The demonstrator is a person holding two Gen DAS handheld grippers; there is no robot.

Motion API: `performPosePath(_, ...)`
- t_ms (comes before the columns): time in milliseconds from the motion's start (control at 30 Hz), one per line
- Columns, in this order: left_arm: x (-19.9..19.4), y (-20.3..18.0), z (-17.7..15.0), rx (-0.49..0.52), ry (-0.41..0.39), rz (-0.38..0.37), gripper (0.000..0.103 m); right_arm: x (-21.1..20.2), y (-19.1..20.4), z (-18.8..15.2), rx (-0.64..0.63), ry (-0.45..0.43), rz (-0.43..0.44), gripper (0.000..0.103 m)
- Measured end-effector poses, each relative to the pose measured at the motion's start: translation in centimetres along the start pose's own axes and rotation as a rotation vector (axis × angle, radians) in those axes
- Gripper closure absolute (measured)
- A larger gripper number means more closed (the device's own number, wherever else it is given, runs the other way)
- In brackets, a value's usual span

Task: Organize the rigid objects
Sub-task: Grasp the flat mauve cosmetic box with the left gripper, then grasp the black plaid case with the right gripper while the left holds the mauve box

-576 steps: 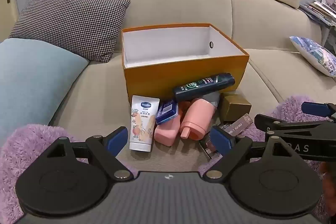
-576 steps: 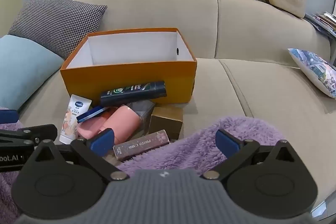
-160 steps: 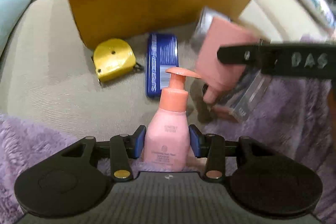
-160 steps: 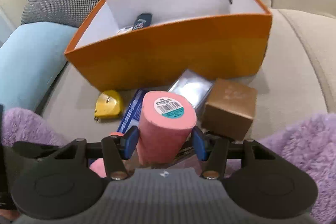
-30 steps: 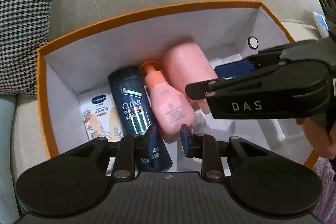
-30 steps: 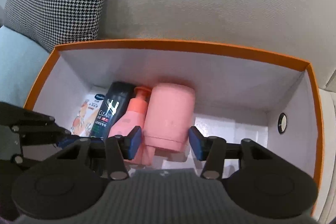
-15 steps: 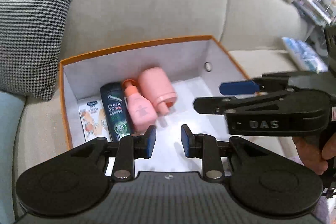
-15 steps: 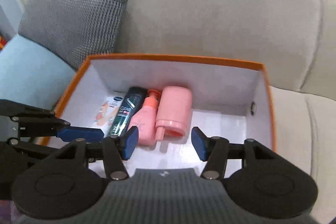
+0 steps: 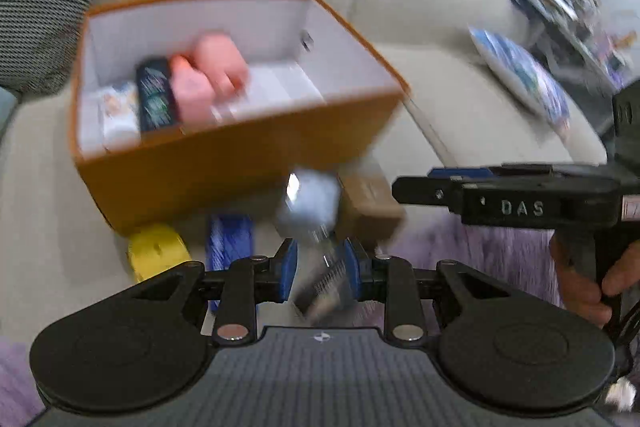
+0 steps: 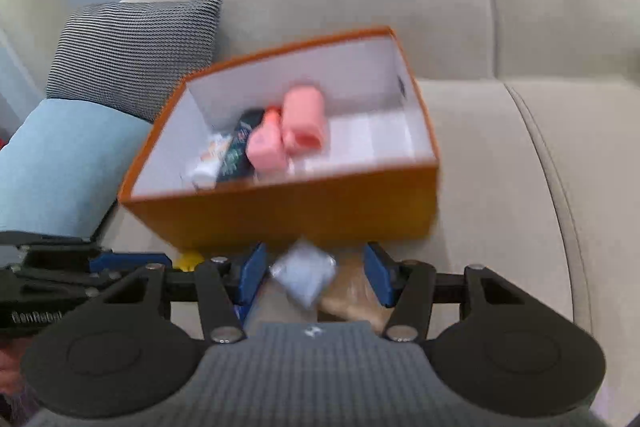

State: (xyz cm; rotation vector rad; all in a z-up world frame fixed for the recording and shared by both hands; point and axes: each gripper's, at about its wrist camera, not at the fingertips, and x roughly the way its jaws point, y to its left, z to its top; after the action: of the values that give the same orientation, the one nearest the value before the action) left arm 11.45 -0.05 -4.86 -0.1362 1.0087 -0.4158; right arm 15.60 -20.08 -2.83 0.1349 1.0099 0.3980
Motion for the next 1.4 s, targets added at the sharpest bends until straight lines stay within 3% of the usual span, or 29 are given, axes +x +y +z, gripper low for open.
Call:
performPosePath(167, 1.6, -2.9, -2.3, 0.124, 0.049, 0.029, 0.064, 0.0, -0.5, -4.3, 0.014, 0.055, -0.031, 0.064)
performPosePath(267, 2.5, -3.8, -3.0, 0.137, 0.066, 0.009, 0.061, 0.0, -0.5, -5.9, -0.01, 0.03, -0.036, 0.068)
performPosePath(467, 4.5, -4.7, -3.8, 0.18, 0.086, 0.053, 0.057, 0.5, -1.4, -6.8, 0.014, 0.013, -0.018, 0.076)
performPosePath(633, 5.7, -5.1, -4.2, 0.198, 0.111, 0.073, 0.058, 1.1, -1.3, -6.8, 0.005, 0.022, -0.021, 0.076)
performPosePath(833, 6.1, -4.8, -4.2, 0.193, 0.121, 0.07, 0.065, 1.9, -1.6, -6.5, 0.006, 0.042, -0.017, 0.076)
performPosePath(933, 5.2, -3.9, -4.1, 0.152, 0.11, 0.084, 0.073, 2.1, -1.7, -6.4, 0.001, 0.068, -0.009, 0.076)
performPosePath(1000, 4.6, -2.8, -4.2, 0.1, 0.108, 0.094, 0.078, 2.3, -1.0, -6.5, -0.054, 0.09, -0.013, 0.071)
performPosePath(1067, 4.0, -1.2, -4.3, 0.026, 0.108, 0.098, 0.078, 2.7, -0.2, -6.3, -0.108, 0.119, -0.009, 0.058)
performPosePath(1167, 3.2, 1.2, -4.9, -0.079, 0.102, 0.102, 0.078, 4.3, 1.2, -5.7, -0.211, 0.208, -0.024, 0.047)
performPosePath(1333, 2.3, 3.1, -5.8, -0.161, 0.082, 0.077, 0.079, 7.7, 2.7, -4.9, -0.313, 0.333, -0.094, 0.032)
performPosePath(1400, 2.1, 3.1, -6.1, -0.158, 0.073, 0.071, 0.079, 8.8, 2.9, -4.8, -0.335, 0.36, -0.111, 0.021)
